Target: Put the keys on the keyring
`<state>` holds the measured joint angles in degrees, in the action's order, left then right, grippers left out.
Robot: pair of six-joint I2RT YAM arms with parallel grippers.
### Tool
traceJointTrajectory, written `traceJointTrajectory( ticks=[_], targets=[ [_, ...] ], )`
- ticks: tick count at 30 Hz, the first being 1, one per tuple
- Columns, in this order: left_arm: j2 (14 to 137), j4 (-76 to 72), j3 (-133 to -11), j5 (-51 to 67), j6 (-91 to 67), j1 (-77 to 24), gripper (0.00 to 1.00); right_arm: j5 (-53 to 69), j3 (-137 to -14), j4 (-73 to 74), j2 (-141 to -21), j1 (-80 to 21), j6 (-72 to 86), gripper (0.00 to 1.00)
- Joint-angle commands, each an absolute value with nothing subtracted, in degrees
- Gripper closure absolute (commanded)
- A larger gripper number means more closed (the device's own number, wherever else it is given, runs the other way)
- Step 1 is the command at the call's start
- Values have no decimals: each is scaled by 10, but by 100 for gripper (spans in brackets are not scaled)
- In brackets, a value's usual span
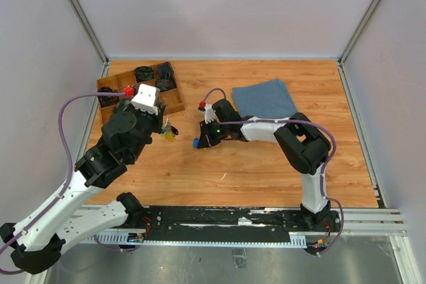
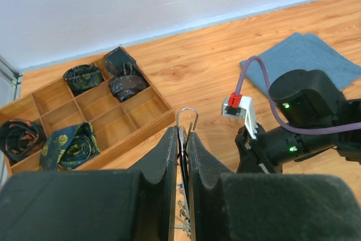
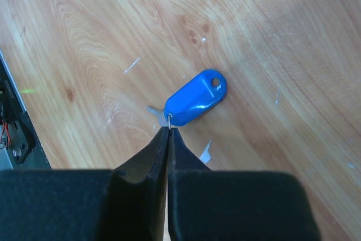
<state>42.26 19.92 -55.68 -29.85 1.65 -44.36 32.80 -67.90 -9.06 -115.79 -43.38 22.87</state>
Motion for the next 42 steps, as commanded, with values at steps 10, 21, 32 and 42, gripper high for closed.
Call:
traceJointTrajectory(
  ticks=[10, 21, 32, 42],
  targets=[
    [441, 201, -609, -255, 2, -440, 100, 270, -607, -7, -854, -430, -12, 99],
    [496, 196, -657, -148, -7, -441, 99, 271, -549, -68, -645, -435, -171, 99],
    [526, 158, -673, -164, -7, -534, 99, 268, -493, -201, -558, -465, -374, 100],
    [544, 143, -682, -183, 3, -575, 100, 268, -532, -169, -564, -506, -470, 100]
  ],
)
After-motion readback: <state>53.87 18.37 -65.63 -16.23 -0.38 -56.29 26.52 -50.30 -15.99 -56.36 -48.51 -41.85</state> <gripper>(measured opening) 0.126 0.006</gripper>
